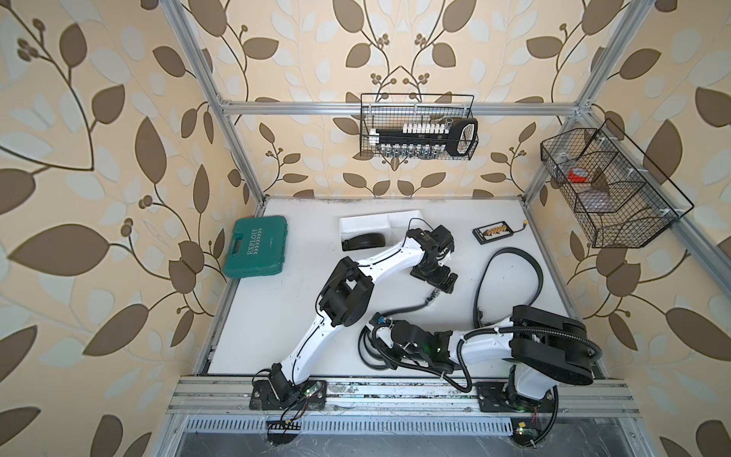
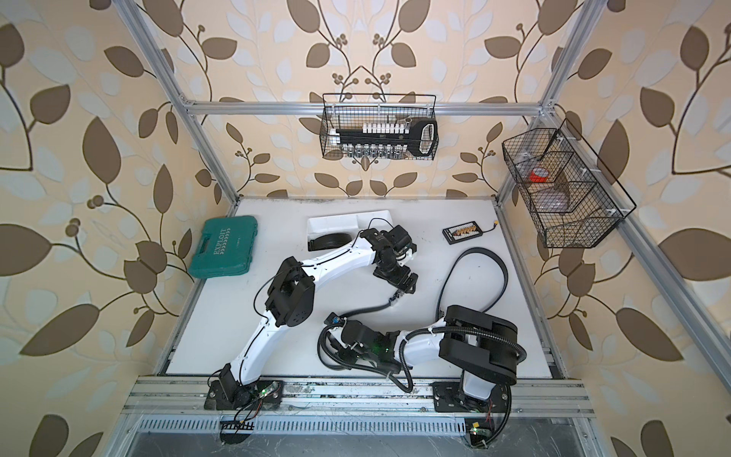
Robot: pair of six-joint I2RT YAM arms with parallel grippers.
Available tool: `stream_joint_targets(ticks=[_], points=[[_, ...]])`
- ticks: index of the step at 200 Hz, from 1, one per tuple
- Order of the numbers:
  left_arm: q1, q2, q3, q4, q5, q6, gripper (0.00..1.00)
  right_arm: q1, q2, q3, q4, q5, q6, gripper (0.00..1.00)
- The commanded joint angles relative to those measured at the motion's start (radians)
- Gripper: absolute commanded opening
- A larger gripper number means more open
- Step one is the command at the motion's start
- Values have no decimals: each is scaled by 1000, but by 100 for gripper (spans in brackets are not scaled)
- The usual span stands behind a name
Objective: Place the belts into the storage roll
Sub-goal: Roll the belt at the center of the board.
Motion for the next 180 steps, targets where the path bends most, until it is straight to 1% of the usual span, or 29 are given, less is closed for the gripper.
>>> stream_joint_targets(ticks=[1, 14, 26, 46, 59, 71, 87, 103, 115, 122, 134, 154, 180], points=[[15, -391, -195, 283, -47, -112, 99, 0, 26, -26, -17, 49, 15, 0], [34, -596, -420, 479, -106, -168, 99, 0, 34, -17, -24, 48, 15, 0], [76, -756, -583, 554, -171, -235, 99, 1, 42, -10, -31, 48, 14, 0], [177, -959, -766, 428, -301, -360, 99, 0, 43, -11, -27, 50, 16, 0], [232, -1062, -909, 356, -329, -416, 99, 0, 42, -13, -23, 52, 18, 0], [256, -1152, -1051, 319, -341, -466, 99, -1, 38, -16, -18, 54, 21, 0], [269, -1246, -1216, 297, -304, -535, 99, -1, 33, -22, -12, 58, 24, 0], [270, -1324, -1376, 335, -231, -613, 99, -2, 28, -27, -8, 58, 25, 0], [269, -1379, -1481, 391, -169, -665, 99, -3, 21, -32, -7, 62, 25, 0], [270, -1407, -1534, 422, -140, -721, 99, -3, 17, -36, -6, 62, 25, 0], [270, -1440, -1614, 497, -71, -765, 99, -2, 9, -40, -3, 62, 26, 0], [269, -1459, -1695, 578, -17, -824, 99, -3, 5, -46, 0, 60, 27, 0], [268, -1460, -1729, 589, 0, -840, 99, -2, 11, -39, -8, 59, 27, 0]])
